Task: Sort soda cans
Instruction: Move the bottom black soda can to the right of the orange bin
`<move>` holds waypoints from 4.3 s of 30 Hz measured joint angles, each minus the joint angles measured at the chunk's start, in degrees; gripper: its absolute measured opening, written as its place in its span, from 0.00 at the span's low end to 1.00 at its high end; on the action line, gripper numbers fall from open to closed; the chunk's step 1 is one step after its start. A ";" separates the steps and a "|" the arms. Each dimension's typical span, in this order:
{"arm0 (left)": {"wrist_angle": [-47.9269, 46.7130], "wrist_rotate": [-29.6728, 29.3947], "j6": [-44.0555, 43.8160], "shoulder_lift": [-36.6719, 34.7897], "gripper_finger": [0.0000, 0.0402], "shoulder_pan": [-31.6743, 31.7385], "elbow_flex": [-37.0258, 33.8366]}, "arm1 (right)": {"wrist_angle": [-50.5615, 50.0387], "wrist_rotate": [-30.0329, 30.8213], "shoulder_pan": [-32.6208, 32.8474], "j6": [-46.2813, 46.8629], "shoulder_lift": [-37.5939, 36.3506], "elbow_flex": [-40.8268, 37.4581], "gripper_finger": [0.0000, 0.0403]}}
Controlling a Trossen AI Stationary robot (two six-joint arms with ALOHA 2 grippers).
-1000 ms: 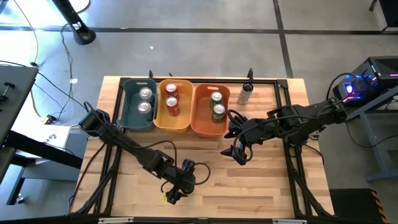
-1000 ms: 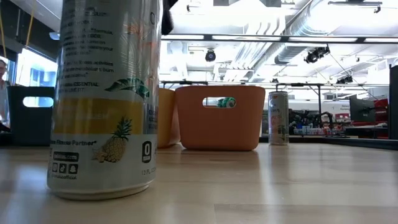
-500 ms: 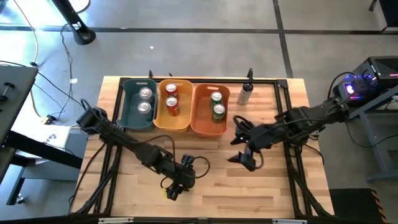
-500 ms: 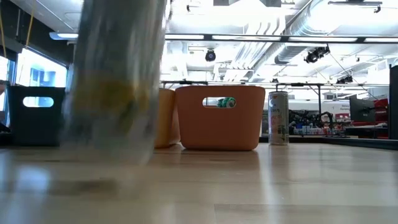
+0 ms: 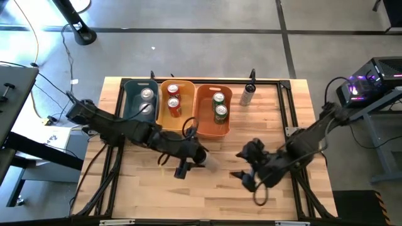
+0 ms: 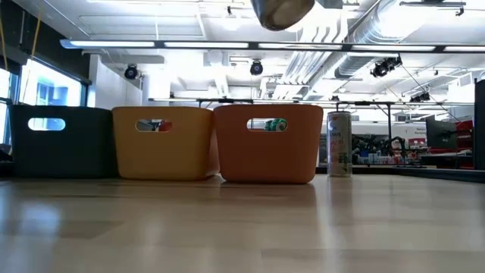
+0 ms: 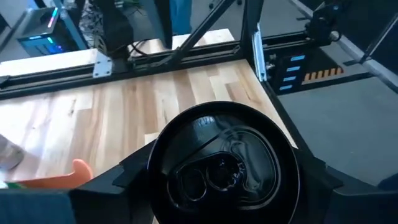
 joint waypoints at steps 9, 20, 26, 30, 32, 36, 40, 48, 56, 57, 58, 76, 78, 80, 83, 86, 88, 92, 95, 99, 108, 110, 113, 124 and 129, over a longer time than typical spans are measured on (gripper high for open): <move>1.75 0.18 0.46 0.90 0.60 0.67 1.60 | 4.01 4.36 -5.73 -7.64 8.12 -0.27 0.88; 1.48 -2.17 1.47 0.90 0.60 0.53 1.62 | 19.98 1.38 -8.21 -19.95 10.24 -0.34 0.88; 5.35 -1.72 2.07 0.92 0.60 0.73 1.58 | 22.27 2.92 -10.05 -20.90 10.86 -0.23 0.88; 5.27 -1.07 1.99 0.90 0.60 1.11 1.59 | 25.63 0.85 -11.60 -21.17 11.25 -0.25 0.88; 4.52 -0.98 2.33 0.92 0.60 1.11 1.58 | 25.33 -0.99 -11.86 -21.09 11.22 -0.23 0.87; 3.40 -1.60 3.41 0.51 0.60 1.23 1.55 | 21.22 -1.27 -11.50 -19.80 11.22 -0.23 0.77; 2.98 -1.60 3.95 0.33 0.60 2.00 1.55 | 18.27 0.85 -10.84 -19.59 10.91 -0.14 0.58; 3.16 -1.52 5.25 -0.17 0.61 4.10 1.82 | 13.93 2.38 -10.83 -21.67 7.85 0.84 0.58; -9.23 -1.25 0.60 -4.32 0.96 6.74 1.40 | 0.27 2.42 -7.73 -14.27 1.95 1.32 0.58; -9.59 -1.08 -0.29 -4.82 0.97 6.87 1.43 | -2.99 3.02 -7.12 -13.27 1.88 0.95 0.58; -9.88 -0.97 -1.12 -5.29 0.98 7.04 1.58 | -4.61 3.70 -6.61 -11.87 1.82 0.78 0.58; 17.08 -1.17 -32.28 -27.99 0.99 6.14 -35.89 | -1.43 17.88 11.61 38.18 -3.36 -22.95 0.58; 21.15 -1.15 -35.70 -29.00 0.99 6.03 -39.21 | 3.42 23.12 9.40 38.75 -3.57 -26.51 0.58; 22.63 -1.16 -37.43 -29.48 0.99 6.05 -40.57 | 5.42 28.52 5.97 38.74 -3.46 -29.10 0.58; 23.31 -1.11 -37.11 -29.52 0.99 6.05 -40.74 | 3.54 34.98 -0.27 39.04 -3.59 -31.31 0.58; 25.17 -0.28 -35.60 -29.56 0.99 6.05 -40.74 | 0.91 36.47 -6.30 40.94 -3.64 -33.95 0.58; 25.75 0.83 -34.61 -29.75 0.99 6.05 -40.74 | -0.24 38.79 -9.48 43.33 -3.62 -36.02 0.58; 25.97 1.09 -34.49 -30.58 0.99 6.05 -40.74 | -1.44 43.67 -13.67 53.75 -3.62 -41.27 0.58; 25.89 0.09 -33.34 -31.31 0.99 6.05 -40.74 | 0.94 45.81 -15.68 57.27 -3.57 -45.12 0.58; 26.09 -4.59 -29.63 -31.73 0.99 6.71 -40.74 | 7.26 45.88 -18.38 53.83 -3.55 -49.42 0.58; 29.77 -14.04 -31.85 -31.71 0.99 14.02 -40.74 | 23.02 49.34 -26.21 50.49 -3.55 -61.49 0.58; 31.04 -14.10 -32.60 -31.72 0.99 15.53 -40.73 | 25.96 50.47 -27.32 48.96 -3.54 -62.47 0.58; 31.28 -14.06 -32.60 -31.71 0.99 17.68 -40.72 | 30.86 50.51 -27.87 41.63 -3.55 -62.41 0.58; 32.54 -6.29 -30.03 -31.71 0.99 26.94 -40.72 | 48.37 51.88 -33.77 20.16 -3.03 -66.37 0.58; 32.39 -1.04 -28.06 -31.71 0.99 30.34 -40.72 | 61.83 50.93 -33.83 7.63 -0.11 -67.18 0.58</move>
